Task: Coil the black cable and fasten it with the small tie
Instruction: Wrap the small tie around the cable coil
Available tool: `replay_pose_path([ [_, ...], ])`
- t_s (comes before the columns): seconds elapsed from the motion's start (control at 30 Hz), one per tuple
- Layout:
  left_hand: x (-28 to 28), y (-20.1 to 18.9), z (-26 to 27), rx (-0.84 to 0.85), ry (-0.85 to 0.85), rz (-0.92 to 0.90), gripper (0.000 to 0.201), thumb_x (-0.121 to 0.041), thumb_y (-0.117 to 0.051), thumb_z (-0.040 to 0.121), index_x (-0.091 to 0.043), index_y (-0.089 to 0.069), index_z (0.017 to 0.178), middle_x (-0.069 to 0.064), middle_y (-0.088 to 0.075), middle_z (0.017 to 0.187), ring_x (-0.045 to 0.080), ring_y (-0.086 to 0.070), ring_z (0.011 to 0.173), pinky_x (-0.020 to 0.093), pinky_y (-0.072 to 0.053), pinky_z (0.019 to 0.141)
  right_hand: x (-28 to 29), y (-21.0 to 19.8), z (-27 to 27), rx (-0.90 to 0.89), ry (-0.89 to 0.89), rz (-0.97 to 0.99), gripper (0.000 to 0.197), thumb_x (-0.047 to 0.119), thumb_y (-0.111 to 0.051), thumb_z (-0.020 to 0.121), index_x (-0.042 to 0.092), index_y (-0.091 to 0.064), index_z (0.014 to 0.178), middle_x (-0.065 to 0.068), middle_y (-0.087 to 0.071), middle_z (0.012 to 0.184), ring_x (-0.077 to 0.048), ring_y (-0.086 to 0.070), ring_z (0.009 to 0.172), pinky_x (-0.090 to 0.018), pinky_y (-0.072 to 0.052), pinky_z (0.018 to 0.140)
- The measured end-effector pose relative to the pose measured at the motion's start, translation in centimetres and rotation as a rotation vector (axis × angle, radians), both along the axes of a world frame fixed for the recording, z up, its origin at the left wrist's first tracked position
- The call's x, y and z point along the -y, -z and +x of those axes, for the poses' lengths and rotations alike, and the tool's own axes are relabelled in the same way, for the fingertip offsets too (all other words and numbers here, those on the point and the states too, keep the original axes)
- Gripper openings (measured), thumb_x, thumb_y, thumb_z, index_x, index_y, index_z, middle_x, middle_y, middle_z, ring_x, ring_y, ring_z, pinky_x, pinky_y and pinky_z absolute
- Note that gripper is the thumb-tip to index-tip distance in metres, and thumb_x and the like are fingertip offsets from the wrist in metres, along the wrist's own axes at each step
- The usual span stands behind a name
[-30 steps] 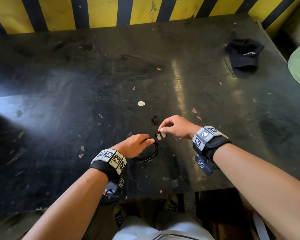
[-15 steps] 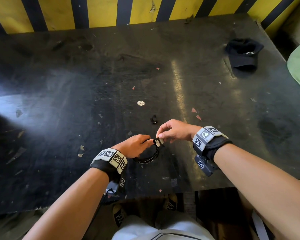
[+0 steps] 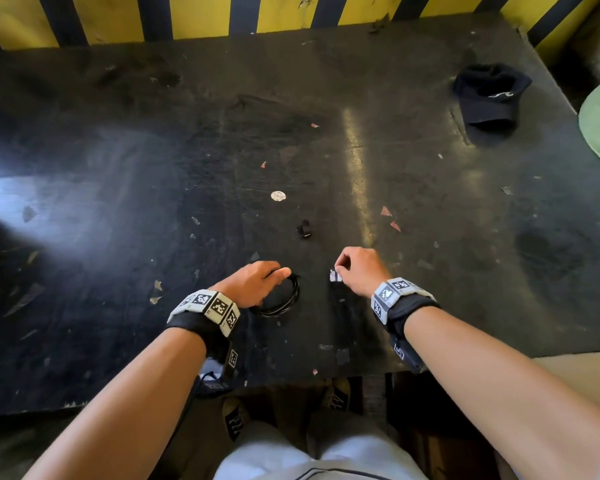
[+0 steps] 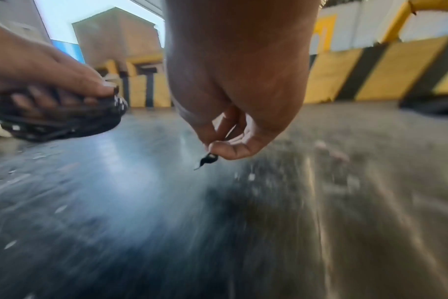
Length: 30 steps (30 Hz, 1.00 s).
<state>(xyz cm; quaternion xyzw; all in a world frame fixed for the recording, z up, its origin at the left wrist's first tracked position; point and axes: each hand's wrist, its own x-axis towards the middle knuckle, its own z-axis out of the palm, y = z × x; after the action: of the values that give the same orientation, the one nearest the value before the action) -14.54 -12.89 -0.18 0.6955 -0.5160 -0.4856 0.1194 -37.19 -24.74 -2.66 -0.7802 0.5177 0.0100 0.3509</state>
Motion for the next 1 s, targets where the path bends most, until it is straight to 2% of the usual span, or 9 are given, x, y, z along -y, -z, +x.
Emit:
replay_pose_path([
  [0.17,0.3,0.7,0.4,-0.027,-0.055,-0.011,0.04,-0.048,-0.042,0.105,-0.017,-0.051,0.081,0.004,-0.048,0.071,0.015,-0.048,0.056,0.026,-0.046,0.051,-2.6,2.7,-1.0,0.034,-0.067,-0.114,0.011,0.014,-0.068,0.088,0.017,-0.074,0.097,-0.004,-0.071,0.098,-0.025,-0.068,0.09,-0.036,-0.055,0.081],
  [0.27,0.5,1.0,0.4,-0.037,-0.048,-0.003,0.041,-0.049,-0.042,0.105,-0.015,-0.053,0.084,0.003,-0.048,0.072,0.014,-0.048,0.057,0.025,-0.047,0.051,-3.3,3.0,-1.7,0.073,-0.135,-0.172,0.012,0.014,-0.073,0.085,0.015,-0.073,0.097,-0.005,-0.068,0.098,-0.026,-0.068,0.087,-0.04,-0.057,0.079],
  [0.37,0.4,1.1,0.2,-0.044,-0.044,0.009,0.041,-0.048,-0.042,0.105,-0.014,-0.053,0.085,0.003,-0.048,0.072,0.013,-0.048,0.056,0.024,-0.046,0.051,-3.5,2.7,-2.3,0.008,-0.2,-0.192,0.011,0.019,-0.075,0.087,0.016,-0.071,0.097,-0.004,-0.069,0.099,-0.029,-0.068,0.092,-0.041,-0.056,0.081],
  [0.5,0.5,1.0,-0.4,-0.051,-0.047,0.017,0.04,-0.047,-0.043,0.105,-0.016,-0.052,0.083,0.001,-0.045,0.069,0.012,-0.045,0.052,0.025,-0.045,0.05,-3.9,2.0,-2.4,-0.053,-0.318,-0.223,0.006,0.019,-0.066,0.091,0.019,-0.06,0.093,-0.005,-0.07,0.091,-0.033,-0.067,0.085,-0.035,-0.046,0.065],
  [0.63,0.5,1.0,-0.6,-0.049,-0.04,0.016,0.039,-0.046,-0.043,0.106,-0.016,-0.051,0.082,0.002,-0.045,0.068,0.012,-0.044,0.051,0.024,-0.043,0.049,-3.9,1.6,-1.9,-0.095,-0.344,-0.17,0.006,0.019,-0.063,0.092,0.02,-0.057,0.093,-0.007,-0.068,0.086,-0.034,-0.066,0.082,-0.034,-0.041,0.063],
  [0.73,0.2,1.2,-0.5,-0.048,-0.037,0.02,0.039,-0.046,-0.043,0.105,-0.017,-0.051,0.08,0.002,-0.046,0.069,0.012,-0.045,0.051,0.025,-0.043,0.05,-3.6,1.5,-1.7,-0.101,-0.308,-0.107,0.009,0.02,-0.064,0.091,0.023,-0.055,0.09,-0.004,-0.065,0.084,-0.034,-0.065,0.084,-0.034,-0.043,0.065],
  [0.83,-0.2,1.0,-0.5,-0.019,-0.018,0.014,0.039,-0.047,-0.042,0.105,-0.019,-0.051,0.08,0.002,-0.048,0.069,0.013,-0.048,0.053,0.026,-0.046,0.053,-3.2,1.2,-1.5,-0.118,-0.315,-0.027,0.008,0.022,-0.065,0.091,0.025,-0.058,0.091,-0.004,-0.072,0.097,-0.032,-0.066,0.092,-0.038,-0.052,0.075],
  [0.93,-0.5,0.7,-0.4,0.001,0.011,0.006,0.039,-0.047,-0.042,0.105,-0.019,-0.052,0.081,0.003,-0.051,0.072,0.014,-0.051,0.056,0.026,-0.048,0.054,-2.6,0.9,-1.3,-0.01,-0.277,0.09,0.012,0.019,-0.072,0.088,0.024,-0.063,0.085,0.001,-0.075,0.117,-0.022,-0.069,0.11,-0.04,-0.056,0.094],
  [1.0,-0.5,0.5,-0.4,0.011,0.036,0.01,0.038,-0.047,-0.042,0.106,-0.019,-0.053,0.083,0.003,-0.052,0.073,0.014,-0.052,0.057,0.027,-0.049,0.055,-1.8,0.2,-1.1,0.091,-0.218,0.159,0.018,0.017,-0.08,0.083,0.023,-0.064,0.077,0.002,-0.077,0.112,-0.015,-0.072,0.106,-0.036,-0.057,0.096],
])
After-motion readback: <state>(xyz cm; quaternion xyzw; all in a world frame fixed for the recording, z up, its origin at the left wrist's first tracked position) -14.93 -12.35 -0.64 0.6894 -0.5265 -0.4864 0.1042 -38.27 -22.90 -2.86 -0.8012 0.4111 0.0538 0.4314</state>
